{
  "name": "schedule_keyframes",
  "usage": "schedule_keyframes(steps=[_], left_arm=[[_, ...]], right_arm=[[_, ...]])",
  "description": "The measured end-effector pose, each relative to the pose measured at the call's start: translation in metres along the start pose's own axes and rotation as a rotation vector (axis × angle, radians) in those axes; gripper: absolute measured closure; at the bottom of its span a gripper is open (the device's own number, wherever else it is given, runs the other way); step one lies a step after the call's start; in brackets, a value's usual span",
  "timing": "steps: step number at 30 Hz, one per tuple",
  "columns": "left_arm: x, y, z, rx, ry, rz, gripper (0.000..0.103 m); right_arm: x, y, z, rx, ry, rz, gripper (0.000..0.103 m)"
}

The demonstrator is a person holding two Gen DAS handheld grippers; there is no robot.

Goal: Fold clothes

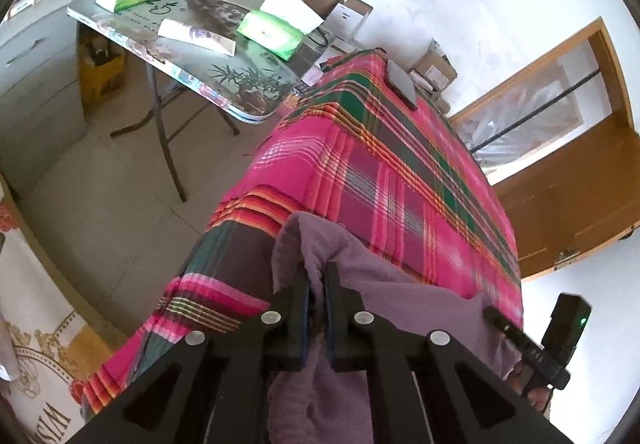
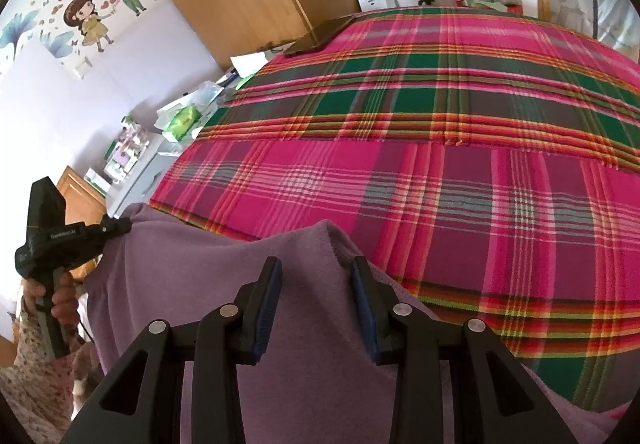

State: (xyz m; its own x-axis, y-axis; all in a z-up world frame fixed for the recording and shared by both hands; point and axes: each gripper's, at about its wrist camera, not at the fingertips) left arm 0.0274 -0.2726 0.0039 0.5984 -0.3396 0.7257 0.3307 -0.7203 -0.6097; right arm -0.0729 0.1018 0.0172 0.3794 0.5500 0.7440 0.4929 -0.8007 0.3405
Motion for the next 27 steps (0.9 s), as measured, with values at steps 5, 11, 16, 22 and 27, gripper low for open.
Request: schedule_keyframes(steps=[5,11,16,22,27], left_arm=[[-0.001,0.004,0.000,0.014,0.024,0.009,0.091],[0.001,0.002,0.001,-0.006,0.015,0.001,0.091],[0.001,0.002,0.000,-0.013,0.004,0.000,0.095],[0.003,0.003,0.001,-0.012,0.001,-0.006,0.095],[0.009,0.000,0.002,-0.032,-0.001,-0.037,0.094]], right_arm=[[-0.001,-0.001,-0.004,-0.008,-0.008,-0.009,0.066],[-0.001,-0.002,-0.010,-0.018,-0.017,-0.021,0.099],[-0.002,-0.006,-0.014,-0.043,-0.034,0.031,0.100],[-0.008,0.002,-0.011,0.008,-0.027,0.116,0.100],[-0.009,0.006,-0.010,0.012,-0.013,0.135,0.097]])
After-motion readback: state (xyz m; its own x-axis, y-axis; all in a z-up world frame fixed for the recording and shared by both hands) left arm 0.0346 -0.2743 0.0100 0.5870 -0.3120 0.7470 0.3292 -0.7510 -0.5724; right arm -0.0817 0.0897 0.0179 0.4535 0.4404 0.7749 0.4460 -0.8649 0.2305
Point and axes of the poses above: each gripper's, at about its wrist camera, not at the fingertips, and x roughly against the way its jaws point, y to its left, z to its underside, and after that the axes turned 4 degrees about x, right-handed
